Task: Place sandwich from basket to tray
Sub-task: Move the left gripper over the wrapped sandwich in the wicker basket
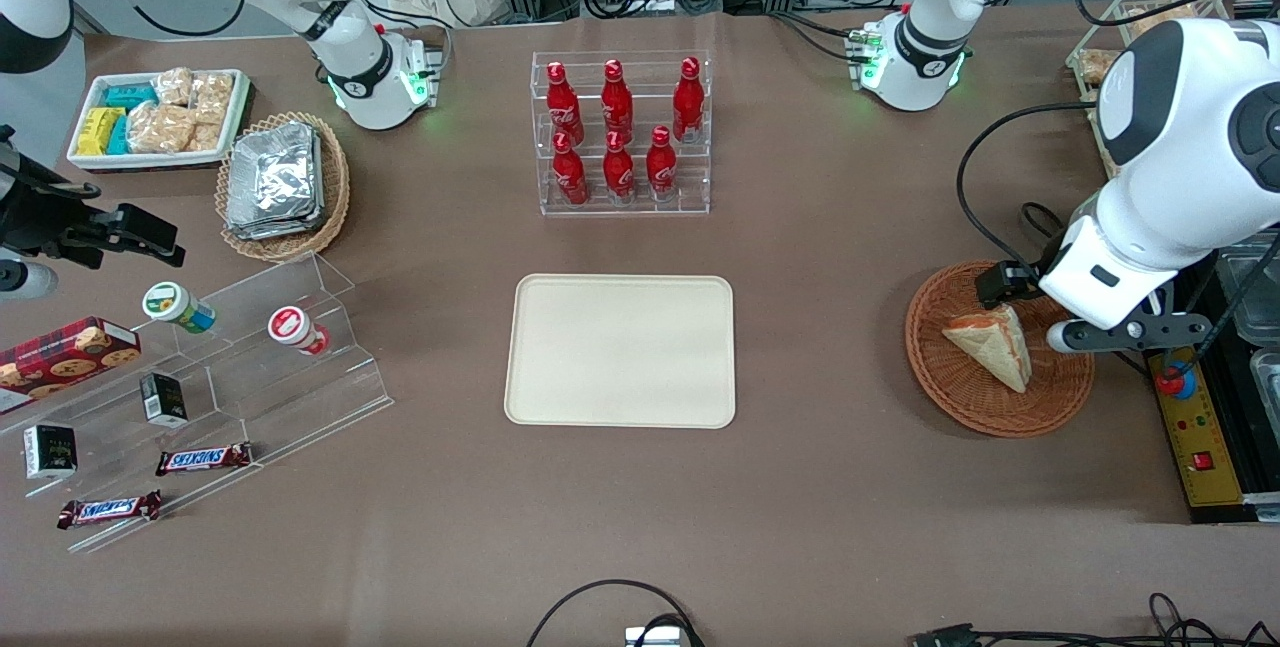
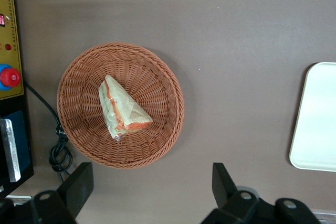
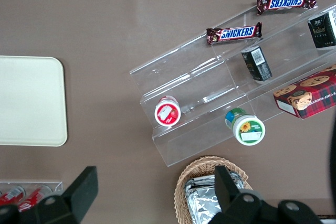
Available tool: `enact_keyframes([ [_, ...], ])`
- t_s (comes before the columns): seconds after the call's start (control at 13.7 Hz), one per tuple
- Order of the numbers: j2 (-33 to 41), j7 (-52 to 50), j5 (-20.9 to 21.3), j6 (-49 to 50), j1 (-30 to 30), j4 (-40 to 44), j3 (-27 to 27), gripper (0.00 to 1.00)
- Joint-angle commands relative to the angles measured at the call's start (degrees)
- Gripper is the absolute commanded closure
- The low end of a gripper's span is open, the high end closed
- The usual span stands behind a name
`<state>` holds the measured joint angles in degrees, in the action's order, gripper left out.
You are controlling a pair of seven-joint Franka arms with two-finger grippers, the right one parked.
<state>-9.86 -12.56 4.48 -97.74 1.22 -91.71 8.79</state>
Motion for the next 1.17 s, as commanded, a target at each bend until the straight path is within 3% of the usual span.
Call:
enact_keyframes([
  [0.0,-0.60,0.17,0.62,1.68,0.45,1.62,-0.44,0.00],
  [1.09,-5.52,-0.19,0.09,1.15,-1.14,5.93,-0.70,0.00],
])
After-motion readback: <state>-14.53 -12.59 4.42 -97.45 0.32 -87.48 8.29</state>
